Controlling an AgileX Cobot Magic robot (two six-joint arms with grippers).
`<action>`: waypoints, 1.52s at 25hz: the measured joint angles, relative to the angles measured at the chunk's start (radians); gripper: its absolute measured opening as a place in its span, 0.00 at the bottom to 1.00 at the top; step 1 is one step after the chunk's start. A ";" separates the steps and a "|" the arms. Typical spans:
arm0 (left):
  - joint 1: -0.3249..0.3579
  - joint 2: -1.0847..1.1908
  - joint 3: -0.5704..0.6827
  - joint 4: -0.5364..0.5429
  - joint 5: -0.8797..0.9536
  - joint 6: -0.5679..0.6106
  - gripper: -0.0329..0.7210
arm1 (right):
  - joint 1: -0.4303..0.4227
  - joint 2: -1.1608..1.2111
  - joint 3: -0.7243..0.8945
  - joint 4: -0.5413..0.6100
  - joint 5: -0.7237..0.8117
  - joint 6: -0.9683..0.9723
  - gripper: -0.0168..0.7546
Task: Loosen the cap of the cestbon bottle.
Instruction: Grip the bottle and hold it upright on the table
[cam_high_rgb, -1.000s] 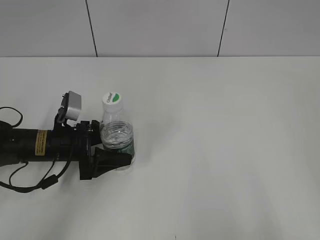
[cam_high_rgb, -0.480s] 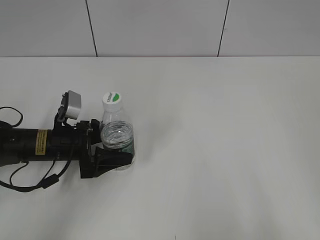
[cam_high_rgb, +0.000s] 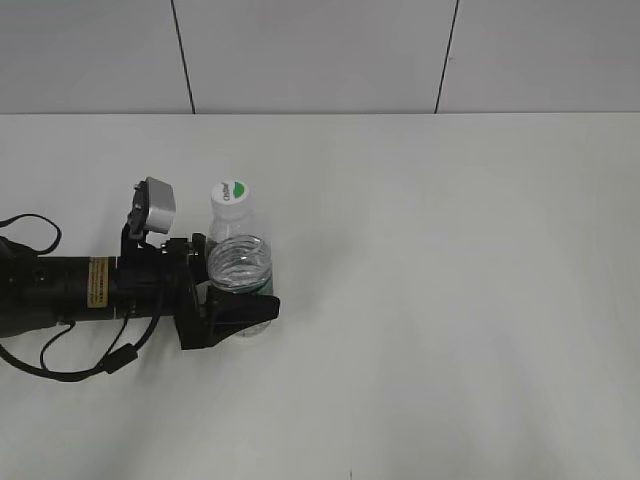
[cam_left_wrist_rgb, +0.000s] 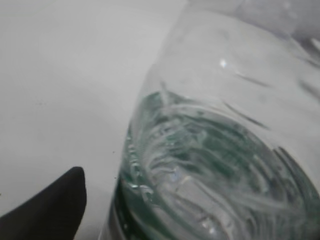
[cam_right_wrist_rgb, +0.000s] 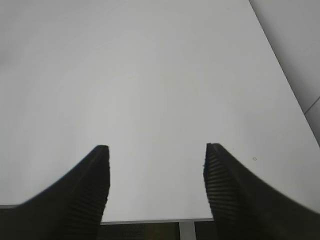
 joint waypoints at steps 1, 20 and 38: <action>-0.004 0.000 0.000 -0.007 0.000 0.000 0.82 | 0.000 0.000 0.000 0.000 0.000 0.000 0.61; -0.005 0.001 0.000 -0.030 -0.003 0.007 0.62 | 0.000 0.000 0.000 -0.001 0.000 0.000 0.61; -0.005 0.001 -0.026 0.000 0.003 0.004 0.61 | 0.000 0.007 -0.003 0.001 -0.001 0.000 0.61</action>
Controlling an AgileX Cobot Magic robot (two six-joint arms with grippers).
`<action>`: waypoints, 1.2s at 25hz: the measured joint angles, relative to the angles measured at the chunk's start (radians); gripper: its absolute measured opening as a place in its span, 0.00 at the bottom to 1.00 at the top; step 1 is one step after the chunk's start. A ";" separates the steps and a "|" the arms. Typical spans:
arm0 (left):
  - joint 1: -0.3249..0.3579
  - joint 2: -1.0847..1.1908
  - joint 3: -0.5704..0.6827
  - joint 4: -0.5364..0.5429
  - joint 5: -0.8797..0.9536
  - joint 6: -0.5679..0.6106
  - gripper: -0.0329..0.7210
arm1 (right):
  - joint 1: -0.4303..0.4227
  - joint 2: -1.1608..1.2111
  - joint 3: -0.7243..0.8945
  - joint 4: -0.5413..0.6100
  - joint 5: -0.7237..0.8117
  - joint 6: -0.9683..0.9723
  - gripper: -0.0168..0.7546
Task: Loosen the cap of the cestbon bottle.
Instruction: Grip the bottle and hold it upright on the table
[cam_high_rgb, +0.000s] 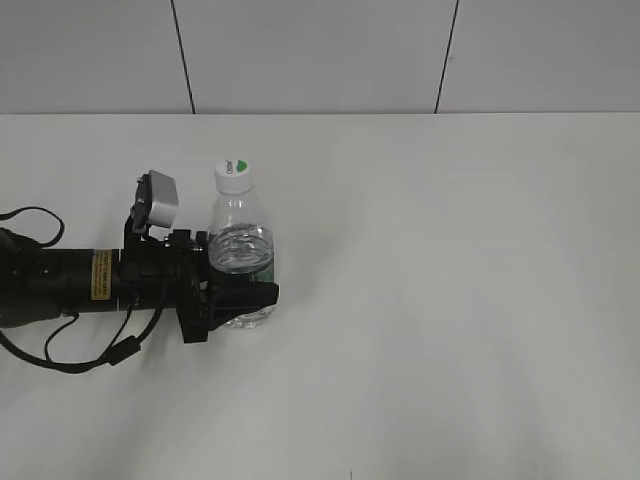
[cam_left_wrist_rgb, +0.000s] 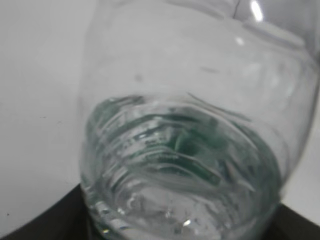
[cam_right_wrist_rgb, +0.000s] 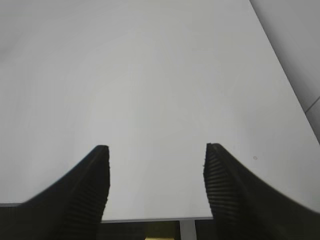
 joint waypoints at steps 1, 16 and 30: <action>0.000 0.000 -0.013 0.017 0.005 -0.008 0.61 | 0.000 0.016 0.000 0.001 0.000 0.000 0.61; -0.135 0.000 -0.211 0.069 0.033 -0.109 0.60 | 0.000 0.374 -0.117 0.080 -0.040 0.005 0.61; -0.165 0.000 -0.253 0.073 0.033 -0.113 0.60 | 0.000 0.783 -0.341 0.218 -0.031 0.032 0.61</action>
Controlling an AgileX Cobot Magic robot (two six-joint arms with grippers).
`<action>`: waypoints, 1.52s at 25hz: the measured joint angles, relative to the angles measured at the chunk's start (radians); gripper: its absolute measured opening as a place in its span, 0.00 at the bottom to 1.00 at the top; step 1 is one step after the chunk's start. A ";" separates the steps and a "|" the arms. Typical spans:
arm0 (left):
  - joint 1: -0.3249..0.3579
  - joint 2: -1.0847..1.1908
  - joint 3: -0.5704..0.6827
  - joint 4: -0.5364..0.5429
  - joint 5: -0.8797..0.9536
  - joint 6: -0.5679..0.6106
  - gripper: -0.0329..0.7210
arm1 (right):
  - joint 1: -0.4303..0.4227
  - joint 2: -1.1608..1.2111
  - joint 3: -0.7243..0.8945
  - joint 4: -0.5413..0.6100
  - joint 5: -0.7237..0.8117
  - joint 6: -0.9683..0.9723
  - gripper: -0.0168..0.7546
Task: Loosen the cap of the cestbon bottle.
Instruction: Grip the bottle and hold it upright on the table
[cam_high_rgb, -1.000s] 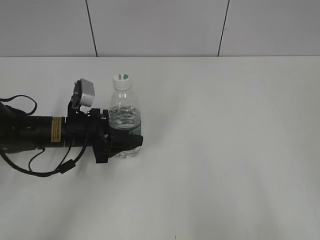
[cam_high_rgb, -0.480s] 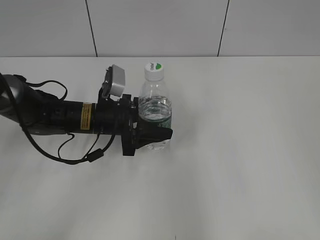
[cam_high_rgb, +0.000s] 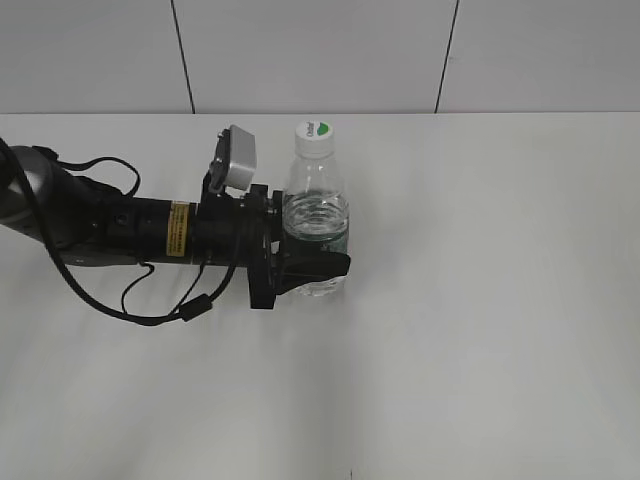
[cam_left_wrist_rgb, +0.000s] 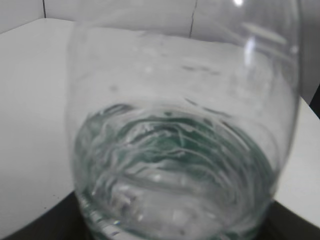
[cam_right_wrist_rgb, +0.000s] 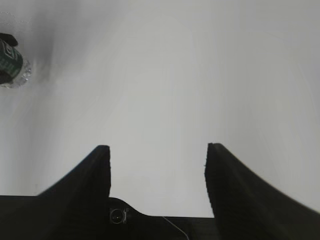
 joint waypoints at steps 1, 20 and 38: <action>-0.001 0.000 -0.001 0.000 0.000 0.000 0.60 | 0.000 0.032 -0.030 0.013 0.006 0.003 0.61; -0.003 0.000 -0.001 0.000 0.000 0.000 0.60 | 0.073 0.605 -0.487 0.075 0.147 0.104 0.61; -0.003 0.000 -0.001 0.009 0.000 0.000 0.60 | 0.263 0.934 -0.813 0.024 0.156 0.218 0.61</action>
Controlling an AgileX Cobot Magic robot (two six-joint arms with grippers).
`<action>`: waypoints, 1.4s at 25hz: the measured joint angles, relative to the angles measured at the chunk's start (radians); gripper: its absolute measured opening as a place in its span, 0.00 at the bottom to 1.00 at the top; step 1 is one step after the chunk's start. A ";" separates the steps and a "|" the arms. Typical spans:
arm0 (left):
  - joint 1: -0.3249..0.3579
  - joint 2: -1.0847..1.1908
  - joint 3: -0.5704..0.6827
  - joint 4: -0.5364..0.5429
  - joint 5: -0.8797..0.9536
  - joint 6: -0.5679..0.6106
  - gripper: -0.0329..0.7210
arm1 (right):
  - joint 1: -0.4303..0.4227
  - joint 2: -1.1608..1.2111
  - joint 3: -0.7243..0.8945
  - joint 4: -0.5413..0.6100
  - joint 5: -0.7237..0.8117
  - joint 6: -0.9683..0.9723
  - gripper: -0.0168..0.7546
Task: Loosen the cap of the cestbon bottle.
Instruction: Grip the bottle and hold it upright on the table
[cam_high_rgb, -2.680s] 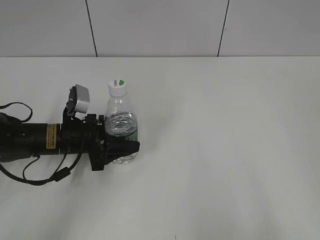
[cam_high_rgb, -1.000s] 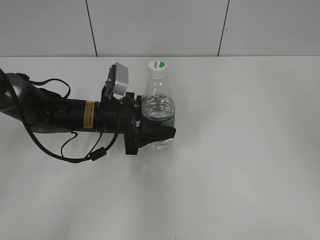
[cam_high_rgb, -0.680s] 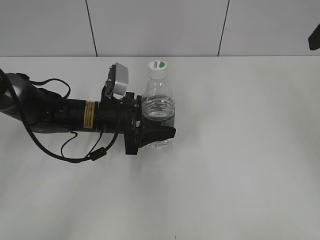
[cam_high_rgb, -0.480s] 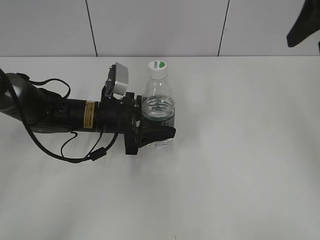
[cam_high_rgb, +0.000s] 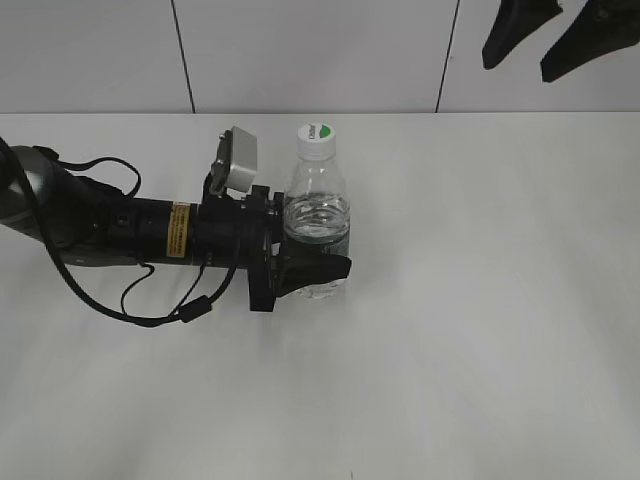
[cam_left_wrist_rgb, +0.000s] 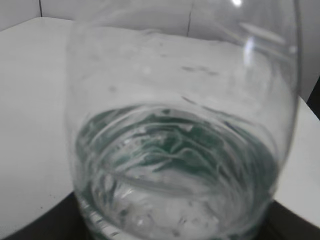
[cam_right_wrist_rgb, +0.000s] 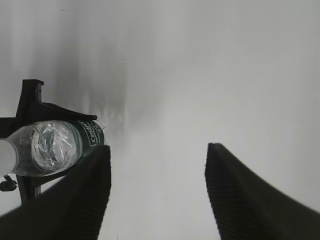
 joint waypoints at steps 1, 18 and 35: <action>0.000 0.000 0.000 0.001 0.000 0.000 0.60 | 0.003 0.009 -0.017 0.000 0.000 0.000 0.61; 0.000 0.000 -0.001 0.018 0.000 0.000 0.59 | 0.052 0.088 -0.145 -0.042 0.001 0.056 0.61; -0.002 0.000 -0.003 0.067 0.020 0.023 0.59 | 0.226 0.139 -0.147 0.020 0.002 0.090 0.61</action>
